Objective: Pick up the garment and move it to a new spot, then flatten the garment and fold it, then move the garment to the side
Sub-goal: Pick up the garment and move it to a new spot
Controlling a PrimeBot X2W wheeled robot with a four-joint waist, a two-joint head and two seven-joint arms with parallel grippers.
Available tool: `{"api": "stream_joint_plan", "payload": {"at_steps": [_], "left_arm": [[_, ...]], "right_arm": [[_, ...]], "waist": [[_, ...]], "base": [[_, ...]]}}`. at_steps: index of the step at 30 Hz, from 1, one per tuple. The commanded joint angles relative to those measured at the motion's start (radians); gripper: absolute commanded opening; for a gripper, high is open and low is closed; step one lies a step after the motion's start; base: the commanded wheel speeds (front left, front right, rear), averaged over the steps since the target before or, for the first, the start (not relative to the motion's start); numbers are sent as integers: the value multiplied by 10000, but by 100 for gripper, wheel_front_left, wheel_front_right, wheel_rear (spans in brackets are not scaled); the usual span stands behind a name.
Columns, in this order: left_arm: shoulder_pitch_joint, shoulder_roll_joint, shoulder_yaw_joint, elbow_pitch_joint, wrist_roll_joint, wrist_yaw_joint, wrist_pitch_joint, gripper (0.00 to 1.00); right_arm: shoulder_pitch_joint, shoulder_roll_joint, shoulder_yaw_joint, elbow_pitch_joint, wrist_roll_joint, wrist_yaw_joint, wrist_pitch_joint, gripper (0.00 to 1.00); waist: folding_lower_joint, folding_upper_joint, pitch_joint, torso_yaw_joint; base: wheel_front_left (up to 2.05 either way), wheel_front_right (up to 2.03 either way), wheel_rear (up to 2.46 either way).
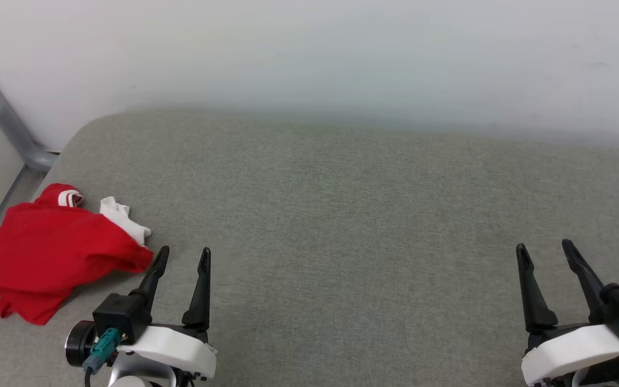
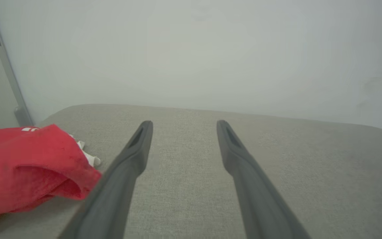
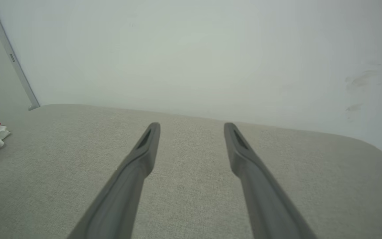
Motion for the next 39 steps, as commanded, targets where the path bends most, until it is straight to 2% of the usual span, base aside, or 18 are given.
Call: {"api": "stream_joint_plan", "payload": {"at_steps": [1, 9, 20, 31, 39], "left_arm": [[-145, 107, 52, -15, 88, 3, -26, 100], [-73, 260, 184, -69, 127, 4, -26, 100], [6, 140, 374, -135, 12, 4, -26, 100], [64, 142, 460, -152, -36, 4, -26, 100], [112, 104, 598, -202, -63, 4, -26, 100]], "right_arm": [[-38, 29, 48, -86, 42, -5, 19, 100], [-205, 27, 240, -12, -102, -7, 26, 100], [-322, 26, 565, 78, -311, -7, -36, 100], [-353, 24, 672, 4, -297, -7, -68, 100], [-460, 26, 787, -23, -296, -7, -39, 100]], "waist": [[-1, 0, 39, 422], [-1, 0, 34, 1592], [-1, 0, 8, 3095], [-1, 0, 18, 3855], [-1, 0, 125, 4041]], "base": [[0, 0, 0], [0, 0, 0], [0, 0, 0], [0, 0, 0], [0, 0, 0]]}}
